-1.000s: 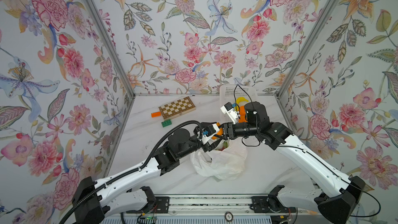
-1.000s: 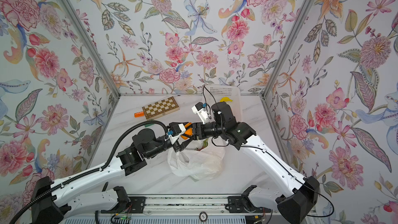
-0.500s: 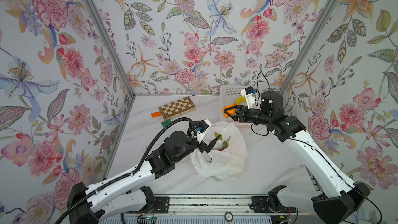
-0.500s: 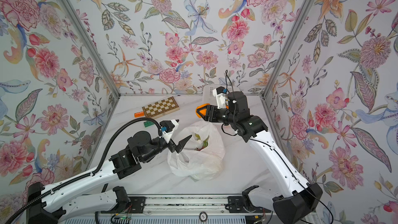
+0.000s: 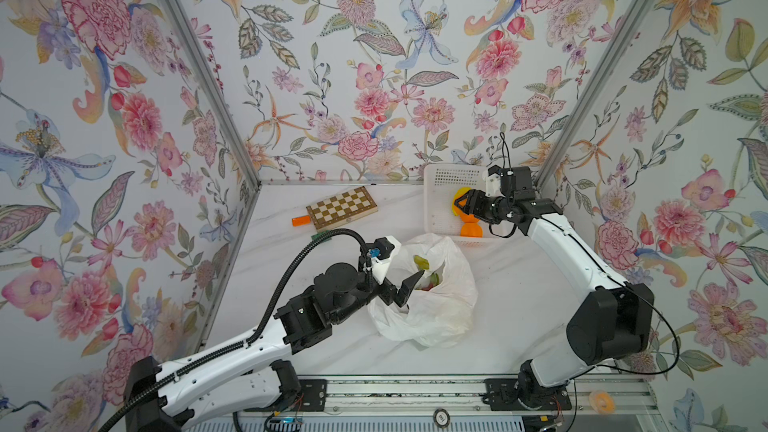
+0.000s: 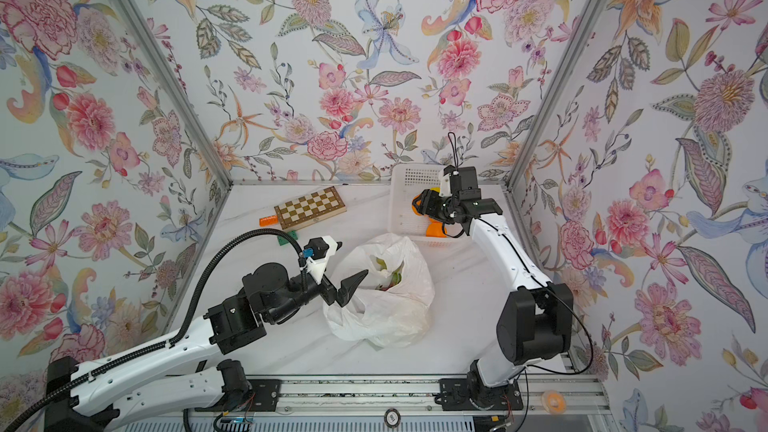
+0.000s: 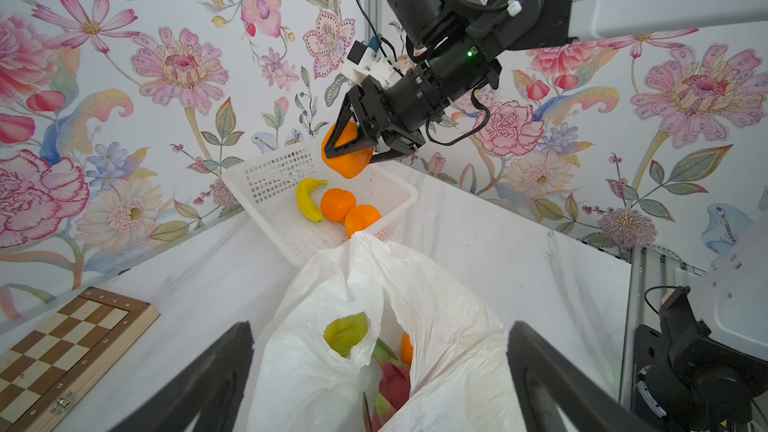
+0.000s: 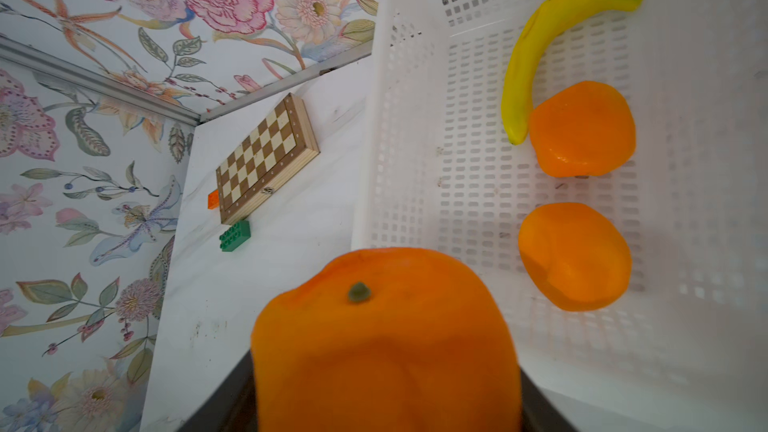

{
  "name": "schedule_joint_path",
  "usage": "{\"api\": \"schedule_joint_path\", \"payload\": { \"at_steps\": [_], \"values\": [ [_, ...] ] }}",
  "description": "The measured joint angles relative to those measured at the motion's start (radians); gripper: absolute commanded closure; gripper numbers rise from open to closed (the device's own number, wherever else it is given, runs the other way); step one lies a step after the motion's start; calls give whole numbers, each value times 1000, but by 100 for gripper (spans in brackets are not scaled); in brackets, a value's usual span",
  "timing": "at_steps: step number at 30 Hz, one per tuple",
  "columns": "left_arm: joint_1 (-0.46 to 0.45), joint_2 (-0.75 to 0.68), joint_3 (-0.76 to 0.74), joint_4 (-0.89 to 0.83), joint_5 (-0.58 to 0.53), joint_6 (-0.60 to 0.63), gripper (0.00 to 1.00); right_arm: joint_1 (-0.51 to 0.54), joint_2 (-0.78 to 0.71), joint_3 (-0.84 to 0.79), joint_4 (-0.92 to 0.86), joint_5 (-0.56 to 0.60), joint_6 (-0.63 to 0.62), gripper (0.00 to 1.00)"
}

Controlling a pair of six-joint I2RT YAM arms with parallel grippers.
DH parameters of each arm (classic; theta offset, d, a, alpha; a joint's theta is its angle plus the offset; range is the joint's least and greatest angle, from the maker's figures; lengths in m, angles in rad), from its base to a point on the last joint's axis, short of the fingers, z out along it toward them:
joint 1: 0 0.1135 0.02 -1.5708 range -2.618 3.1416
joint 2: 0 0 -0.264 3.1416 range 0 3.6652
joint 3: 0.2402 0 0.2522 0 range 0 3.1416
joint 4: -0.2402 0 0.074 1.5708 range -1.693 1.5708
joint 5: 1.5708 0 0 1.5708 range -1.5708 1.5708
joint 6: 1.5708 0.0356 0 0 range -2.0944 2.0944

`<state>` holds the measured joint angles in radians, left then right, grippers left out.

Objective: Untie the knot of the plastic bag and take out the fruit
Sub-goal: 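Carry the orange with the right gripper into the white basket and release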

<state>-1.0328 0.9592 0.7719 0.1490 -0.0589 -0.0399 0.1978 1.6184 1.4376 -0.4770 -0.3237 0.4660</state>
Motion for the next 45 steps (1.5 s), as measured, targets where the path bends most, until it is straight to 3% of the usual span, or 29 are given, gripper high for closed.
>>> {"api": "schedule_joint_path", "payload": {
  "at_steps": [15,25,30,38,45],
  "values": [
    [-14,48,43,-119,-29,-61,2,-38,390,234,3,20,-21,47],
    [-24,101,126,-212,-39,-146,2,-29,569,309,20,0,-13,43],
    [-27,177,186,-251,-56,-163,2,-27,592,320,35,-11,-14,38],
    [-44,249,207,-254,-61,-172,1,-28,591,312,48,-26,-39,17],
    [-51,265,207,-262,-61,-182,1,-42,459,212,31,-25,-51,12]
  ]
}}
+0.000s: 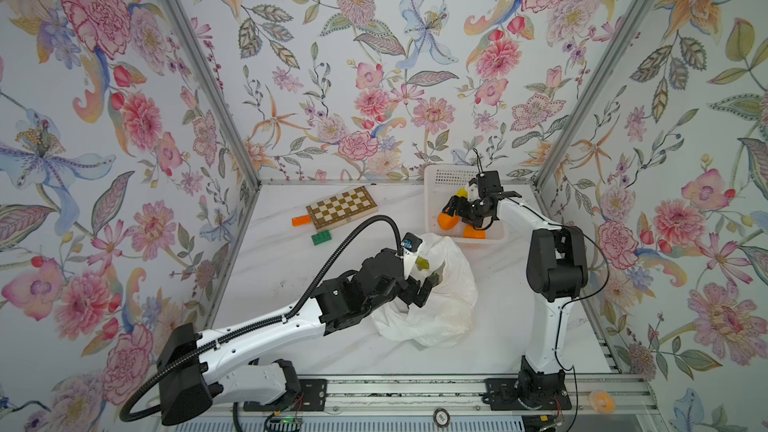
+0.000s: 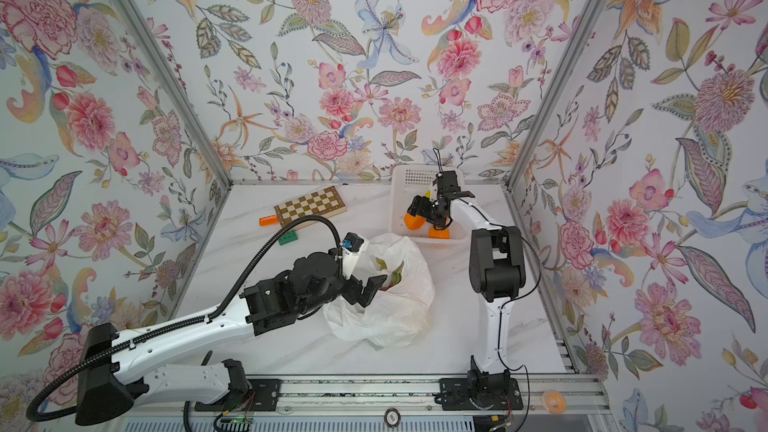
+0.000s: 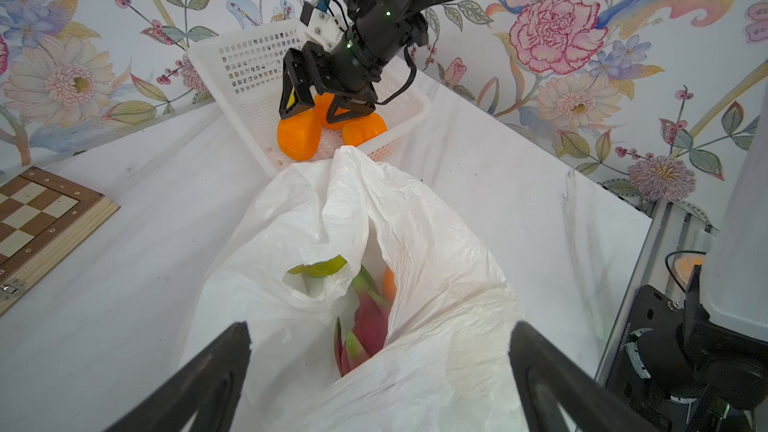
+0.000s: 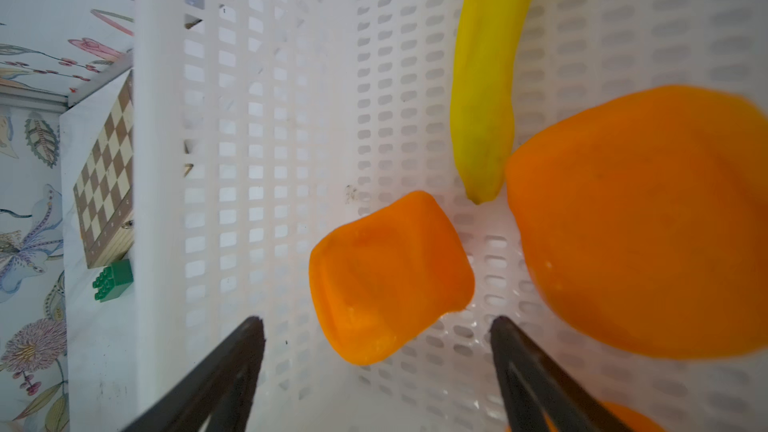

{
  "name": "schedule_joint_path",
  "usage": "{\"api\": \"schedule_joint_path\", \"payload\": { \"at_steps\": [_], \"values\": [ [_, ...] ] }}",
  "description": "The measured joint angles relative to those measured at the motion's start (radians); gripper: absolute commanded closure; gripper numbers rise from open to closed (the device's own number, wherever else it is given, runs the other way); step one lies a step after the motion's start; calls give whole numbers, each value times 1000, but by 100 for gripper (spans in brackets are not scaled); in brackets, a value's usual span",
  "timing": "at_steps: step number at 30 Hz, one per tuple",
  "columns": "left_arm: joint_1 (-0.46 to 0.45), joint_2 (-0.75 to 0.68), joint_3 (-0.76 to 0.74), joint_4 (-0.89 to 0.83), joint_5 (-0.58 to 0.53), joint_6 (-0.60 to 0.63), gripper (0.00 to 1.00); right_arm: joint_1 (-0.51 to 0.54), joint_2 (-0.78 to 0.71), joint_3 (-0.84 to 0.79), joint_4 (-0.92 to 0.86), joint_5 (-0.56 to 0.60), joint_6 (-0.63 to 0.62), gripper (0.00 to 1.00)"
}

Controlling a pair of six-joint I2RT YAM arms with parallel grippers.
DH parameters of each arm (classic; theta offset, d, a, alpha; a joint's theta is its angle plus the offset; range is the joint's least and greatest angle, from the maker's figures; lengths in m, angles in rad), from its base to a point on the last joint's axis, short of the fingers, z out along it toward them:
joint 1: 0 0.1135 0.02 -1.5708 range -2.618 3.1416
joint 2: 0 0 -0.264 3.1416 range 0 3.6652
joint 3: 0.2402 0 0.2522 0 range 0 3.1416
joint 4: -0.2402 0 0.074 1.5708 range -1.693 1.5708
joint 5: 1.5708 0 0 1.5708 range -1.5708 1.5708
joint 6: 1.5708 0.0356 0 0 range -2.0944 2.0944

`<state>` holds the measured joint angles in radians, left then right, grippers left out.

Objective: Untie the knot of the plastic bag and take out the fruit
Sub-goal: 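Carry the orange with the right gripper into the white basket and release, then move the right gripper back to the bag while the left reaches inside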

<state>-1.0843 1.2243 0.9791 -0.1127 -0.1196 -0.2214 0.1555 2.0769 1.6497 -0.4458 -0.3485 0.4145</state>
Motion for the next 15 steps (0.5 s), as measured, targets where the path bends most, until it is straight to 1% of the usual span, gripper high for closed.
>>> {"api": "schedule_joint_path", "payload": {
  "at_steps": [3,8,12,15],
  "values": [
    [-1,0,-5,3,2,-13,2,-8,-117,-60,-9,0,0,10],
    [-1,-1,-64,35,3,-38,10,-11,-392,-216,1,-3,15,6],
    [-1,-9,-125,48,3,-91,18,-3,-621,-377,6,-10,40,4],
    [-1,-28,-158,47,1,-139,21,18,-775,-481,-2,-15,60,3]
  ]
}}
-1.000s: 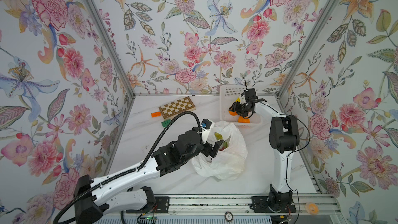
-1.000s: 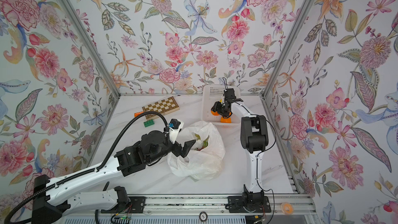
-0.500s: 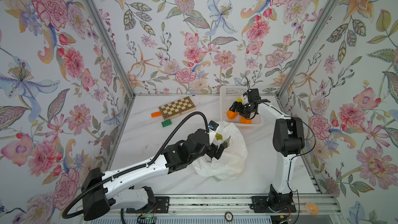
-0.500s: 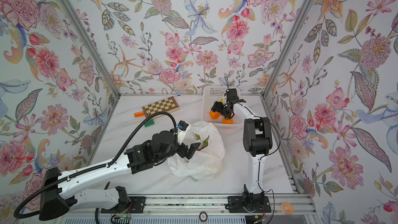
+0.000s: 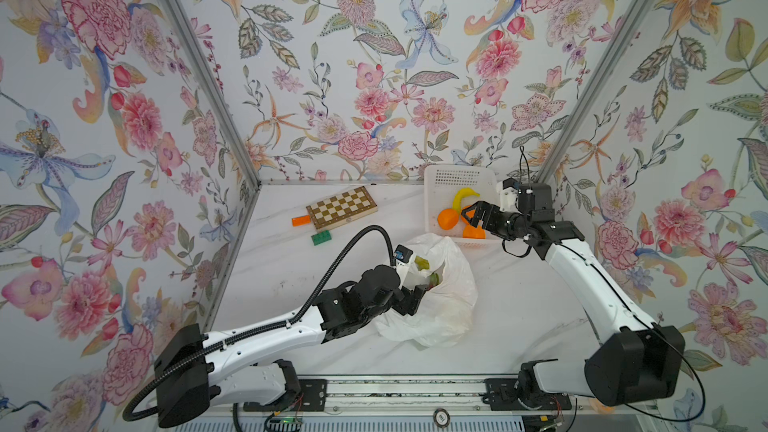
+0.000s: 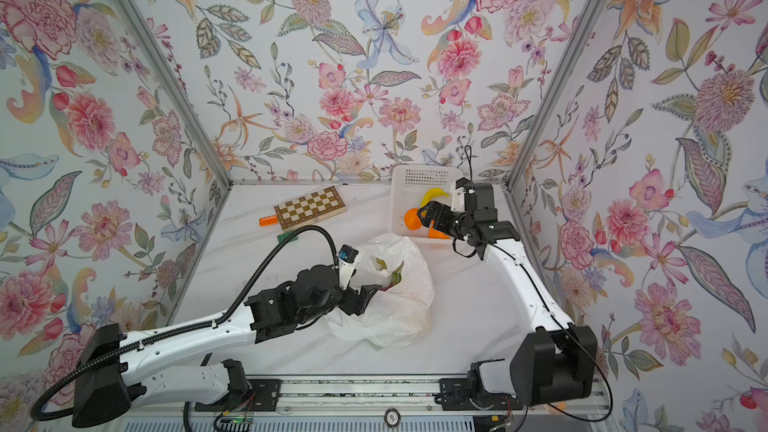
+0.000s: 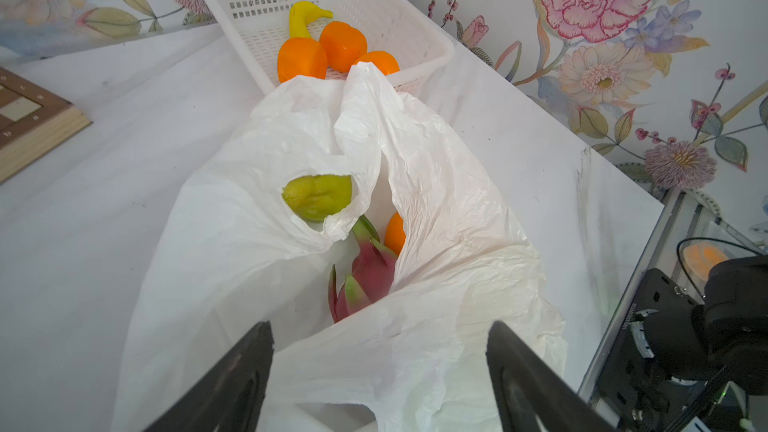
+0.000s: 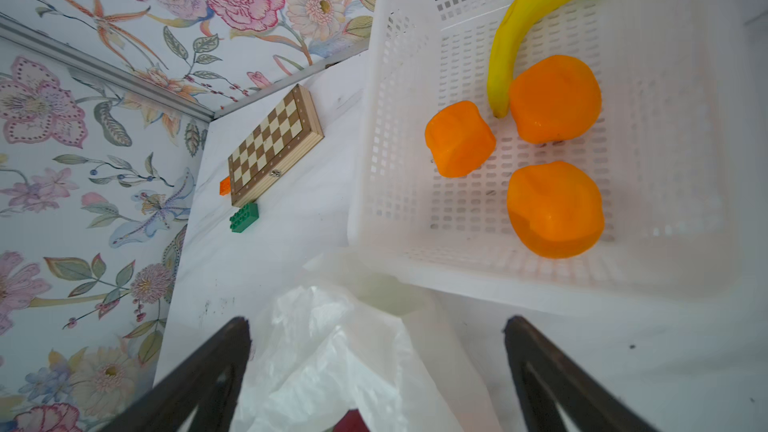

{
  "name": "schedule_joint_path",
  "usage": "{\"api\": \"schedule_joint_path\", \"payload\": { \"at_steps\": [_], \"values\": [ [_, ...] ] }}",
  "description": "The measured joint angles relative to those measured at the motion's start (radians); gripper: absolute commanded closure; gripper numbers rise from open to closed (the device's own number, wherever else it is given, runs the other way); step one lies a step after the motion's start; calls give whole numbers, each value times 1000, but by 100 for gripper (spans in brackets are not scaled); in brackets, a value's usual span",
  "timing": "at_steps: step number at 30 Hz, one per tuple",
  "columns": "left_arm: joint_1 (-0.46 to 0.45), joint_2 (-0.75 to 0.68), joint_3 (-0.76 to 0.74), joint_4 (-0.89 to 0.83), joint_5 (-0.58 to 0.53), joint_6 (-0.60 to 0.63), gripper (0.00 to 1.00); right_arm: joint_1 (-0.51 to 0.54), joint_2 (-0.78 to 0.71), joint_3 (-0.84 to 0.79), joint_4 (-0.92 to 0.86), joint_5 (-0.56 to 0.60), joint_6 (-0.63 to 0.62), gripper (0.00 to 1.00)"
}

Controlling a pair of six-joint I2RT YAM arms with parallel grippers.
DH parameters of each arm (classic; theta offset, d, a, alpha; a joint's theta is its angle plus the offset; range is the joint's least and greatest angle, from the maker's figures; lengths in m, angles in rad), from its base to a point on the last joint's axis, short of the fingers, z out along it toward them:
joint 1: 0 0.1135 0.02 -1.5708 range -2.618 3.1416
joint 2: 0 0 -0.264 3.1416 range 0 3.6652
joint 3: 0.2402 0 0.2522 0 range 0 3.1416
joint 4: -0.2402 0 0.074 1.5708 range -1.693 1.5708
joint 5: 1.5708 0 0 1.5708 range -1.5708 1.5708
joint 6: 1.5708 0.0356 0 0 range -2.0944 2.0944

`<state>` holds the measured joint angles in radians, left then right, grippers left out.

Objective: Untie the knot of the plastic bag and take out the fruit
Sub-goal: 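Move the right gripper back to the bag while the left reaches inside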

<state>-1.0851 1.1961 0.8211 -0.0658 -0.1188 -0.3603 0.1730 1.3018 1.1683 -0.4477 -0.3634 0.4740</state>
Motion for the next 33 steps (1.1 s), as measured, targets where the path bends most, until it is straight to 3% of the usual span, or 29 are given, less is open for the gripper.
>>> {"api": "schedule_joint_path", "payload": {
  "at_steps": [5,11,19,33],
  "values": [
    [0,-30,-48,35,-34,-68,24,71,-205,-130,-5,-5,45,2],
    [2,5,-41,32,-97,-109,31,216,-299,-182,-27,5,87,2],
    [66,35,-22,0,-128,-204,37,372,-284,-284,-6,68,186,15],
    [90,-5,-61,73,-35,-206,40,414,-6,-366,370,66,385,21]
  ]
}}
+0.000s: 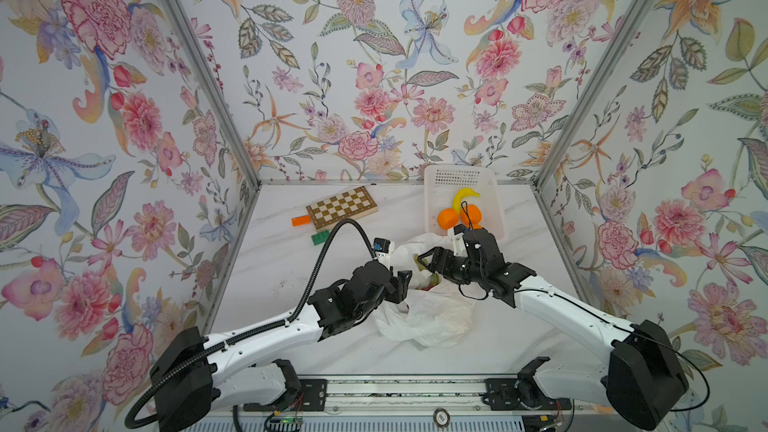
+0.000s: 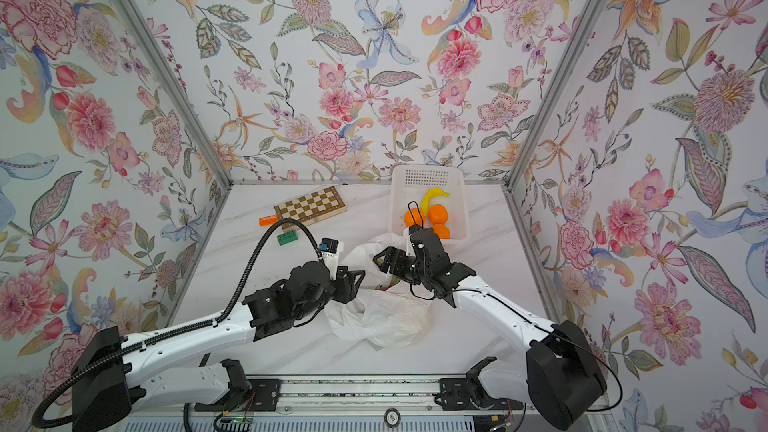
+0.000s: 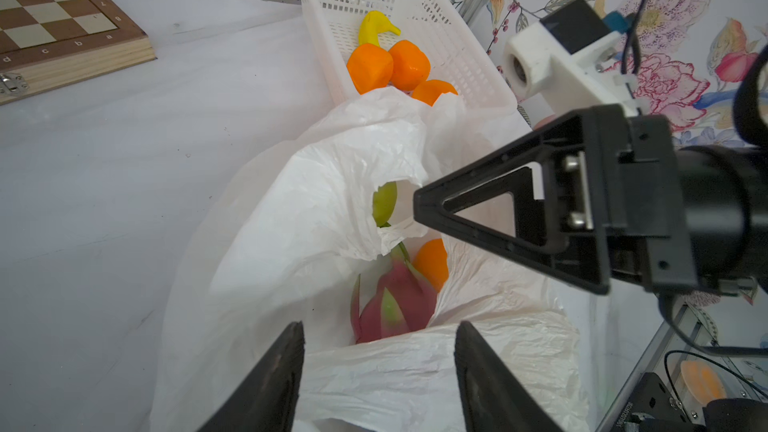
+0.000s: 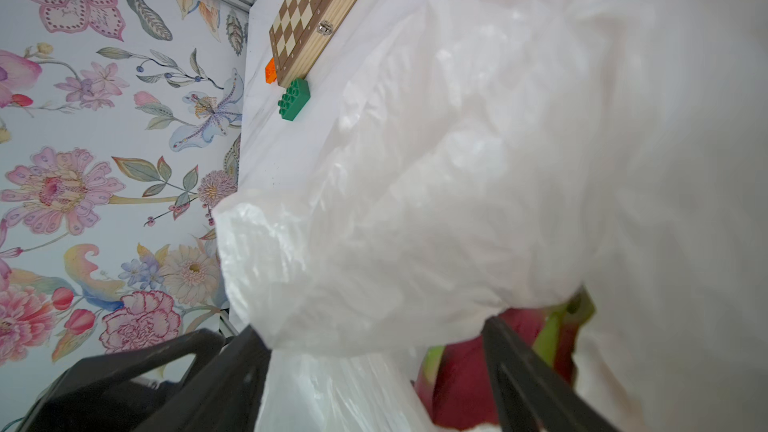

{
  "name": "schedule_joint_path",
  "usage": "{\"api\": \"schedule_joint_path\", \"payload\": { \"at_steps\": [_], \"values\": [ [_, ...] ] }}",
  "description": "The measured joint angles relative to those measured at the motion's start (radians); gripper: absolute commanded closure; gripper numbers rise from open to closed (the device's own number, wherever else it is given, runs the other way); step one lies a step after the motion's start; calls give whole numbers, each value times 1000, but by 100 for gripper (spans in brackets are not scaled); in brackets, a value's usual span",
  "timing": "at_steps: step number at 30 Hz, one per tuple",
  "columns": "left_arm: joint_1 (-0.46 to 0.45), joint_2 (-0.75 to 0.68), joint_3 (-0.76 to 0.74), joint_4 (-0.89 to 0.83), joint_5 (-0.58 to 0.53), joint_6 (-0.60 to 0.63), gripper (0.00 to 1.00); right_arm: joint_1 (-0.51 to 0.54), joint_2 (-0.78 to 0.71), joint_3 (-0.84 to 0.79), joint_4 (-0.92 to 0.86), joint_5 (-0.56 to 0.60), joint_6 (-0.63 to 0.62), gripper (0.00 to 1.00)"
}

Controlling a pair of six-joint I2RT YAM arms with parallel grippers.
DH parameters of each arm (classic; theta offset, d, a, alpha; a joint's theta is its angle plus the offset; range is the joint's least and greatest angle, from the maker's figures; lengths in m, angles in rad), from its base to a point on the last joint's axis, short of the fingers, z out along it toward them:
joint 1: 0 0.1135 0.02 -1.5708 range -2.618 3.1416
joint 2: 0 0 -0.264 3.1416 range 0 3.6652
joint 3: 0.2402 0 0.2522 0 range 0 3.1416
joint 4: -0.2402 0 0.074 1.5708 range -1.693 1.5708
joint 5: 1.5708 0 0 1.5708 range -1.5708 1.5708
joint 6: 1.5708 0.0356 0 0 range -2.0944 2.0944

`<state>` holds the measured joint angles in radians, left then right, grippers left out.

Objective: Untie the knot of the plastic bag and take out the fruit
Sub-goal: 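Move the right gripper back to the bag while the left reaches inside, then grasp the green pear in the bag with the left gripper and lift it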

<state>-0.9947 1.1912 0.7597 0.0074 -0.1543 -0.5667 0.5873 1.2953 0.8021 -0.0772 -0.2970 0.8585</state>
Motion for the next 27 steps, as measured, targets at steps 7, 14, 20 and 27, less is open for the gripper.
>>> {"api": "schedule_joint_path", "payload": {
  "at_steps": [7,14,20,27],
  "values": [
    [0,51,29,13,33,14,35,-42,78,51,79,11,39,24],
    [3,171,100,39,34,50,38,-115,94,85,216,-10,133,24],
    [39,322,195,64,19,76,42,-145,135,100,295,-29,206,24],
    [108,493,286,77,42,68,44,-146,164,122,307,-36,232,22]
  ]
}}
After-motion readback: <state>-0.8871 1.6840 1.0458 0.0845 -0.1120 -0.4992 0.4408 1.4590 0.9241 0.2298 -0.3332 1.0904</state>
